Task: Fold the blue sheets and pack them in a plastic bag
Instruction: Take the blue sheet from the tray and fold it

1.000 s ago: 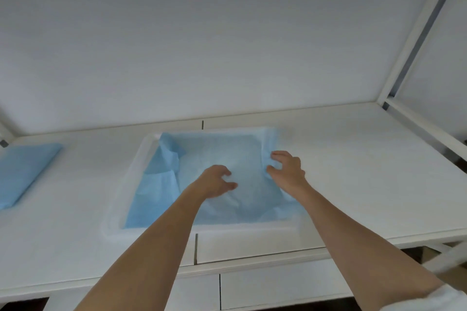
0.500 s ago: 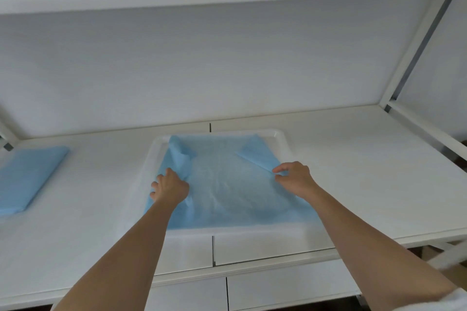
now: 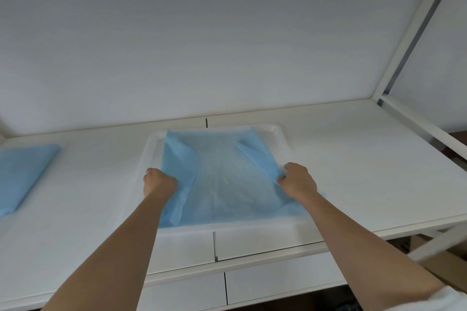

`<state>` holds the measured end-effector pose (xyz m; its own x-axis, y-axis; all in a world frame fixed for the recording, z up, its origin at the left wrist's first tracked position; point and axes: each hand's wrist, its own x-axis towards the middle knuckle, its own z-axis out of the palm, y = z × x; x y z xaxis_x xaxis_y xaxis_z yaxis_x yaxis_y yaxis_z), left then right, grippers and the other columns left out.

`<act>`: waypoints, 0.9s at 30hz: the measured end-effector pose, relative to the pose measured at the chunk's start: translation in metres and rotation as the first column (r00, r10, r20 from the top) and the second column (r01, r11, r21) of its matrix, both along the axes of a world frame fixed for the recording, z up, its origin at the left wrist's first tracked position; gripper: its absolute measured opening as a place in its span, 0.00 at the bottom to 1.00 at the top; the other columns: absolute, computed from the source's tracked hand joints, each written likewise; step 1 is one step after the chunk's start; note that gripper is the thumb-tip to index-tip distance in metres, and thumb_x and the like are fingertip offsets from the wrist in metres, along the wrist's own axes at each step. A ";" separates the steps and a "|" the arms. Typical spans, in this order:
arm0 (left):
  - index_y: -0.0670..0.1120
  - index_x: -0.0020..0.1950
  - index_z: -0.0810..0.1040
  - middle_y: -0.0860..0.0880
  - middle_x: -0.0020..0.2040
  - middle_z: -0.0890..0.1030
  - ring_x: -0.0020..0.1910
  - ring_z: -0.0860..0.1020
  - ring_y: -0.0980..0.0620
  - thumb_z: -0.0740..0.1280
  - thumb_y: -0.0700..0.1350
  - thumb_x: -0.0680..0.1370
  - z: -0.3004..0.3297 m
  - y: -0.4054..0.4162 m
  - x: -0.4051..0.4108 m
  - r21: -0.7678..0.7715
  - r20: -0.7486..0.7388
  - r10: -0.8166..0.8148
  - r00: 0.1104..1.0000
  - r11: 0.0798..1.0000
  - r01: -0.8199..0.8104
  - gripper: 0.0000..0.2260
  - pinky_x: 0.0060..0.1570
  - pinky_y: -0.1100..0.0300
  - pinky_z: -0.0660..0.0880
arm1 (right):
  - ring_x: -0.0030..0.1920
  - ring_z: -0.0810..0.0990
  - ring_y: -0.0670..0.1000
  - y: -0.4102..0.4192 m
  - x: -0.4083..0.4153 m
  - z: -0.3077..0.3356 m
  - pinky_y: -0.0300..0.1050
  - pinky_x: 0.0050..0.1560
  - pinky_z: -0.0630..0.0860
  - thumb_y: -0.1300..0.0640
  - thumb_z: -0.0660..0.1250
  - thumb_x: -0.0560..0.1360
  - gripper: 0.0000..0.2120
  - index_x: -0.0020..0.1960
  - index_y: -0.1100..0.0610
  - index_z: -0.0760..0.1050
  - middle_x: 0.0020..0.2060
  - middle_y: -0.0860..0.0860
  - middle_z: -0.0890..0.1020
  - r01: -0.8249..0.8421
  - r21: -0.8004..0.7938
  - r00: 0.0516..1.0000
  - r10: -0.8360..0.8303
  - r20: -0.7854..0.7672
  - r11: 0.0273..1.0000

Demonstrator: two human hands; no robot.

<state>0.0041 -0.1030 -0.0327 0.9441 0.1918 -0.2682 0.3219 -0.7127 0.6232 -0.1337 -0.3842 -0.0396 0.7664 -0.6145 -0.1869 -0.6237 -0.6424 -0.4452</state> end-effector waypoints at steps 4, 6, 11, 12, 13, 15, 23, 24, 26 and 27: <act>0.38 0.39 0.69 0.41 0.43 0.74 0.42 0.75 0.40 0.64 0.35 0.73 0.005 -0.002 -0.003 0.008 -0.030 -0.025 0.999 1.000 0.025 0.04 0.40 0.54 0.71 | 0.40 0.76 0.54 0.004 0.001 -0.004 0.42 0.38 0.68 0.58 0.63 0.73 0.04 0.47 0.56 0.75 0.41 0.50 0.76 0.022 -0.001 0.999 -0.022 -0.029 1.000; 0.37 0.43 0.74 0.41 0.42 0.75 0.40 0.76 0.41 0.65 0.35 0.71 0.006 -0.002 -0.003 0.003 -0.043 -0.014 0.999 1.000 0.015 0.03 0.39 0.55 0.72 | 0.39 0.75 0.54 0.004 0.002 -0.003 0.41 0.35 0.66 0.61 0.62 0.71 0.02 0.42 0.55 0.73 0.39 0.50 0.76 0.011 -0.011 0.999 -0.011 -0.033 1.000; 0.36 0.46 0.79 0.41 0.42 0.78 0.34 0.74 0.45 0.63 0.35 0.72 0.007 -0.007 -0.005 -0.083 -0.004 0.035 0.999 0.996 -0.035 0.07 0.38 0.57 0.72 | 0.40 0.76 0.55 -0.004 0.008 0.001 0.42 0.37 0.68 0.63 0.61 0.70 0.04 0.38 0.55 0.70 0.37 0.50 0.75 0.011 0.102 0.999 -0.016 0.043 0.995; 0.37 0.47 0.79 0.42 0.43 0.78 0.35 0.74 0.44 0.63 0.35 0.73 0.008 -0.010 -0.006 -0.109 0.023 0.052 0.998 0.993 -0.050 0.07 0.39 0.57 0.72 | 0.40 0.77 0.55 -0.007 0.009 0.001 0.43 0.37 0.70 0.62 0.62 0.70 0.04 0.39 0.55 0.70 0.38 0.51 0.76 0.009 0.154 0.994 -0.025 0.105 0.988; 0.39 0.48 0.79 0.42 0.44 0.78 0.37 0.74 0.44 0.63 0.36 0.74 0.011 -0.014 -0.007 -0.131 0.049 0.068 0.996 0.990 -0.061 0.07 0.39 0.57 0.72 | 0.39 0.79 0.56 -0.009 0.009 0.001 0.45 0.37 0.72 0.63 0.63 0.70 0.03 0.40 0.57 0.71 0.38 0.52 0.77 -0.004 0.211 0.984 -0.034 0.176 0.977; 0.42 0.48 0.78 0.43 0.45 0.77 0.40 0.74 0.43 0.63 0.37 0.75 0.015 -0.024 -0.011 -0.178 0.103 0.097 0.990 0.981 -0.078 0.06 0.40 0.57 0.70 | 0.33 0.81 0.53 -0.015 0.009 0.006 0.46 0.37 0.78 0.64 0.64 0.72 0.01 0.43 0.60 0.74 0.37 0.54 0.79 -0.062 0.306 0.951 -0.037 0.308 0.950; 0.46 0.50 0.77 0.45 0.44 0.78 0.39 0.74 0.45 0.64 0.43 0.76 0.052 -0.081 -0.030 -0.316 0.250 0.140 0.958 0.947 -0.055 0.05 0.39 0.58 0.70 | 0.31 0.77 0.39 -0.039 0.015 0.041 0.26 0.33 0.71 0.68 0.66 0.72 0.04 0.42 0.60 0.75 0.35 0.49 0.77 -0.159 0.346 0.781 -0.097 0.618 0.925; 0.45 0.49 0.77 0.45 0.44 0.78 0.39 0.74 0.45 0.64 0.42 0.76 0.057 -0.089 -0.032 -0.324 0.268 0.127 0.955 0.945 -0.034 0.04 0.39 0.58 0.70 | 0.33 0.76 0.40 -0.043 0.015 0.045 0.24 0.33 0.69 0.67 0.66 0.72 0.04 0.43 0.60 0.76 0.36 0.48 0.77 -0.162 0.330 0.766 -0.092 0.636 0.930; 0.45 0.48 0.78 0.46 0.43 0.78 0.39 0.74 0.46 0.62 0.41 0.76 0.065 -0.103 -0.035 -0.332 0.300 0.098 0.949 0.943 0.008 0.05 0.39 0.58 0.69 | 0.35 0.75 0.41 -0.051 0.013 0.052 0.23 0.34 0.68 0.67 0.65 0.71 0.04 0.45 0.61 0.76 0.38 0.48 0.78 -0.163 0.326 0.742 -0.102 0.663 0.931; 0.44 0.47 0.78 0.46 0.42 0.78 0.39 0.74 0.46 0.62 0.41 0.76 0.068 -0.111 -0.036 -0.338 0.315 0.086 0.945 0.941 0.027 0.06 0.39 0.58 0.69 | 0.35 0.75 0.41 -0.057 0.010 0.055 0.23 0.34 0.68 0.67 0.65 0.71 0.05 0.46 0.62 0.77 0.39 0.49 0.78 -0.162 0.331 0.727 -0.114 0.677 0.929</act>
<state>-0.0324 -0.2140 0.0349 0.9848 0.1734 -0.0057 0.0823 -0.4381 0.8951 -0.1234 -0.4413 0.0154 0.7817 -0.5933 0.1923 -0.0523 -0.3696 -0.9277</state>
